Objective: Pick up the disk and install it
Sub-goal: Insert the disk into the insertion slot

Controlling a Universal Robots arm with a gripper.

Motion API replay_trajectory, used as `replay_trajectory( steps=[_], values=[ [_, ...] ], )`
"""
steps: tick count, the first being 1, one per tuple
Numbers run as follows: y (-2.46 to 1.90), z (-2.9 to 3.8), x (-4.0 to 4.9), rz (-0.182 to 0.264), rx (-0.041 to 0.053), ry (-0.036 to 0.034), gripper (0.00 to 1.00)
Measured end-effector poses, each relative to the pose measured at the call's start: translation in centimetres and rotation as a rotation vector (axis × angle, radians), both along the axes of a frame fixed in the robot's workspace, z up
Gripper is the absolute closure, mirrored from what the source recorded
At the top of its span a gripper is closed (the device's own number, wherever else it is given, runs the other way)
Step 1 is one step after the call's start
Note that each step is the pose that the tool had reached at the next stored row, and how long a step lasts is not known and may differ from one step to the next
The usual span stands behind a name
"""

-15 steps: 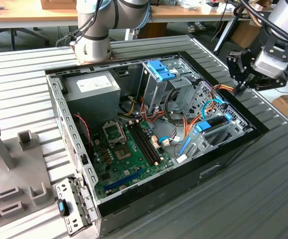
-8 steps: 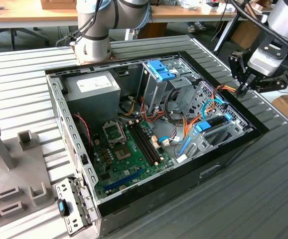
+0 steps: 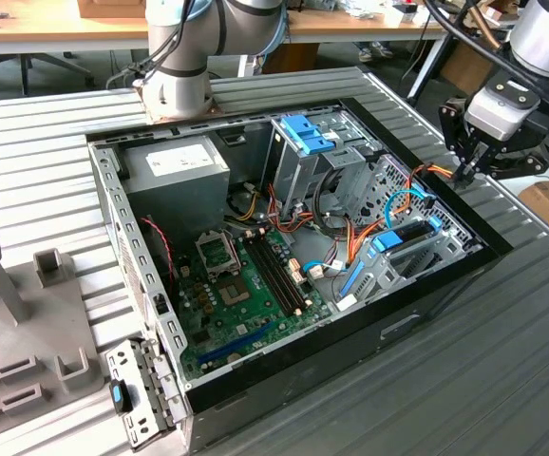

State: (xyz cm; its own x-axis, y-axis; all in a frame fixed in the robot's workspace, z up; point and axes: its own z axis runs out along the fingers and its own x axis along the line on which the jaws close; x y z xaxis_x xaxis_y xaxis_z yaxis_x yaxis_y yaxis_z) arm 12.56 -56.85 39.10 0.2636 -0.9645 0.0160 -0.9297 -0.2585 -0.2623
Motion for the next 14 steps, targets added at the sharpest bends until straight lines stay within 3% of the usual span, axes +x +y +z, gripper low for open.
replay_trajectory(
  steps=[1,3,6,10,14],
  values=[
    [0.0,0.0,0.0,0.0,0.0001,0.0,0.83],
    [-0.05,0.0,-0.01,0.0,0.0207,0.0,0.83],
    [-0.18,0.0,0.0,0.0,0.0383,0.0,0.83],
    [-0.3,-0.1,0.03,-0.047,0.0399,-0.0008,0.83],
    [-0.33,-0.26,-0.18,-0.06,0.0396,-0.0011,0.83]
  ],
)
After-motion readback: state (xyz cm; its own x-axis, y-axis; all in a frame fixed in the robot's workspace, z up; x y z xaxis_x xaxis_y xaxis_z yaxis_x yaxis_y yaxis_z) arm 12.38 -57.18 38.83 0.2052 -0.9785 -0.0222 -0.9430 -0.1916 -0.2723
